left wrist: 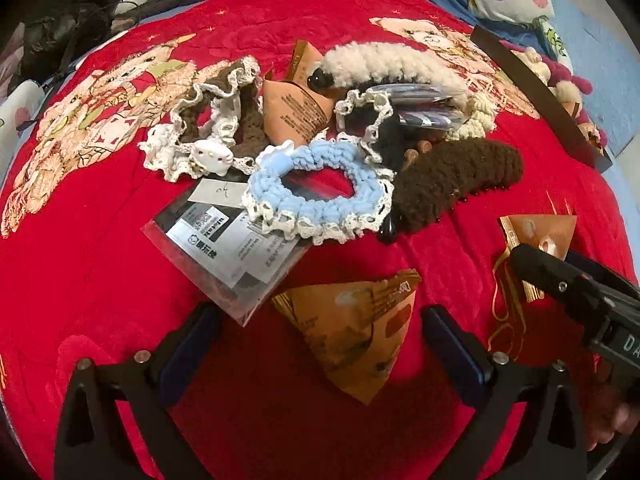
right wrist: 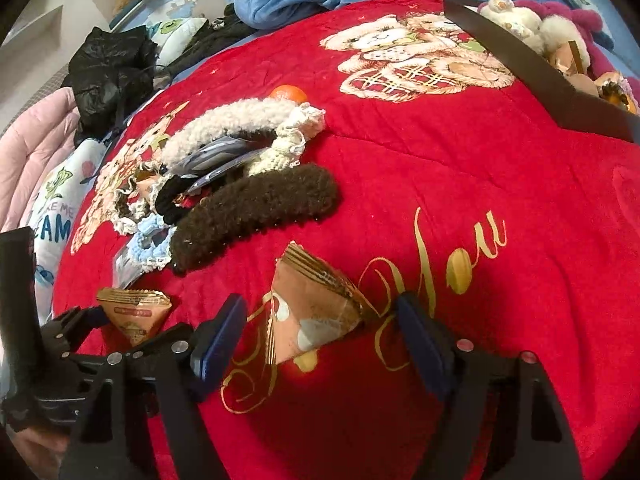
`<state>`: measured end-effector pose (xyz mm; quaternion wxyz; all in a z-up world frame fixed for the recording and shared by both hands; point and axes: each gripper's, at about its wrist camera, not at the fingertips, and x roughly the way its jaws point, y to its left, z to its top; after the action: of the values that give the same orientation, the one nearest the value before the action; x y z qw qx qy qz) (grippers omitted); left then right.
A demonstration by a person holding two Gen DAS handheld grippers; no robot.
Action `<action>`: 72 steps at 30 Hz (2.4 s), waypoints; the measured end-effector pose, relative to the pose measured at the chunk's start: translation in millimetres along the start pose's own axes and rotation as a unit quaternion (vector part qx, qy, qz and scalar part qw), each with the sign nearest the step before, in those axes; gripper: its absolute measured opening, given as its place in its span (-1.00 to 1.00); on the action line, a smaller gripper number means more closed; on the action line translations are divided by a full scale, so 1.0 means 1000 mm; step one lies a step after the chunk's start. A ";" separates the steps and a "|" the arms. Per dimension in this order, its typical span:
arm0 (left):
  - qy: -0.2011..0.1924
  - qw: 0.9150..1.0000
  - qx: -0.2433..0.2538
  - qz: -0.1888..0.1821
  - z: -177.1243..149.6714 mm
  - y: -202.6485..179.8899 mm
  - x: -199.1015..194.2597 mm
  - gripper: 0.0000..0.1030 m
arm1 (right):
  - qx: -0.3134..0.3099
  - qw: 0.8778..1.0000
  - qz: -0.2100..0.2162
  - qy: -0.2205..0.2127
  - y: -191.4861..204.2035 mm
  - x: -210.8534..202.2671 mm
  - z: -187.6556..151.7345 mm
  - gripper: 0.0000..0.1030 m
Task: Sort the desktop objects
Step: 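Grasp a tan triangular snack packet with the left tool while the right tool grasps another, then carry both snack packets to the black tray with both tools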
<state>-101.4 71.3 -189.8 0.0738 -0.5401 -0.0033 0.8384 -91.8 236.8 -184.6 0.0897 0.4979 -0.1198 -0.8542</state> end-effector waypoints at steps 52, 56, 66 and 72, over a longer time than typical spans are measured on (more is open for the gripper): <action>-0.046 0.964 0.191 -0.176 -0.032 -0.210 -0.087 -0.45 | 0.165 0.973 -0.077 -0.139 -0.154 -0.179 -0.105 -0.25; -0.039 0.964 0.200 -0.172 -0.036 -0.232 -0.083 -0.45 | 0.170 0.973 -0.071 -0.137 -0.165 -0.182 -0.113 -0.25; -0.017 0.971 0.188 -0.150 -0.014 -0.260 -0.049 -0.45 | 0.168 0.976 -0.034 -0.132 -0.194 -0.171 -0.092 -0.25; -0.019 0.975 0.170 -0.139 0.027 -0.282 -0.028 -0.45 | 0.157 0.979 -0.010 -0.127 -0.217 -0.159 -0.062 -0.25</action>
<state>-80.3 348.8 -129.2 0.2804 -0.4981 0.0624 0.8182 32.8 480.1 -146.4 -0.0145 0.3948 -0.2577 -0.8818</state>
